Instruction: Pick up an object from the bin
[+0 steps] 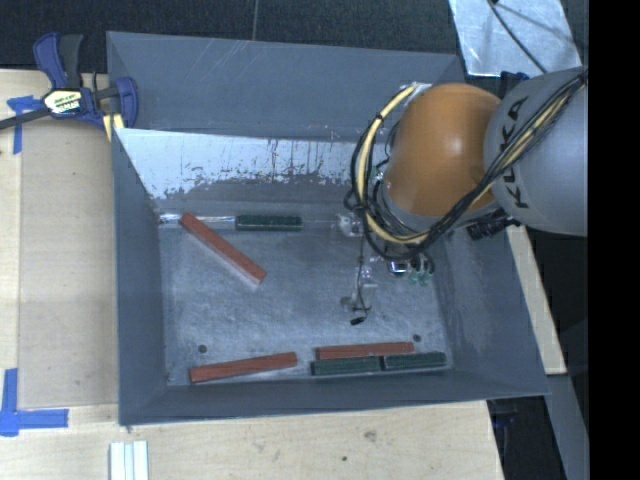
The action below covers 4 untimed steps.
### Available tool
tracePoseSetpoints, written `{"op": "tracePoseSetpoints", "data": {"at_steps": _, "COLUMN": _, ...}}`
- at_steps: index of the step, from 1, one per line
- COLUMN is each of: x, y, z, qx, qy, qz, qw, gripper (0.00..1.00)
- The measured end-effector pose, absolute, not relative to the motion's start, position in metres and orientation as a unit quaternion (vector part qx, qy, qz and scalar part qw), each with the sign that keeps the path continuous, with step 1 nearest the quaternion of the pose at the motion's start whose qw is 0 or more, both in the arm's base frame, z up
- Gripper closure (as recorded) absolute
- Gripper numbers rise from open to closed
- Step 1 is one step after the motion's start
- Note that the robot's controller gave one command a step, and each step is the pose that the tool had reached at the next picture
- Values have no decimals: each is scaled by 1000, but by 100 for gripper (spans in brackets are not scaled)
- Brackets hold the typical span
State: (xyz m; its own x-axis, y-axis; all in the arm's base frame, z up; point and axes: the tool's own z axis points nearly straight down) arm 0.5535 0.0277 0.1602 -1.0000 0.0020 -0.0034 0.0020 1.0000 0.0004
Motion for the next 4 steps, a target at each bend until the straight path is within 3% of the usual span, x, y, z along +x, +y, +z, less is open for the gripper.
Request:
{"op": "tracePoseSetpoints", "data": {"at_steps": 1, "x": 523, "y": 47, "z": 127, "qx": -99, "qy": 995, "qz": 0, "qw": -1, "gripper": 0}}
{"op": "tracePoseSetpoints", "data": {"at_steps": 2, "x": 489, "y": 60, "z": 73, "qx": -137, "qy": 991, "qz": 0, "qw": 8, "gripper": 0}}
{"op": "tracePoseSetpoints", "data": {"at_steps": 3, "x": 504, "y": 150, "z": 83, "qx": -144, "qy": 990, "qz": 2, "qw": 3, "gripper": 0}}
{"op": "tracePoseSetpoints", "data": {"at_steps": 4, "x": 496, "y": 68, "z": 93, "qx": -60, "qy": 998, "qz": -1, "qw": 0, "gripper": 0}}
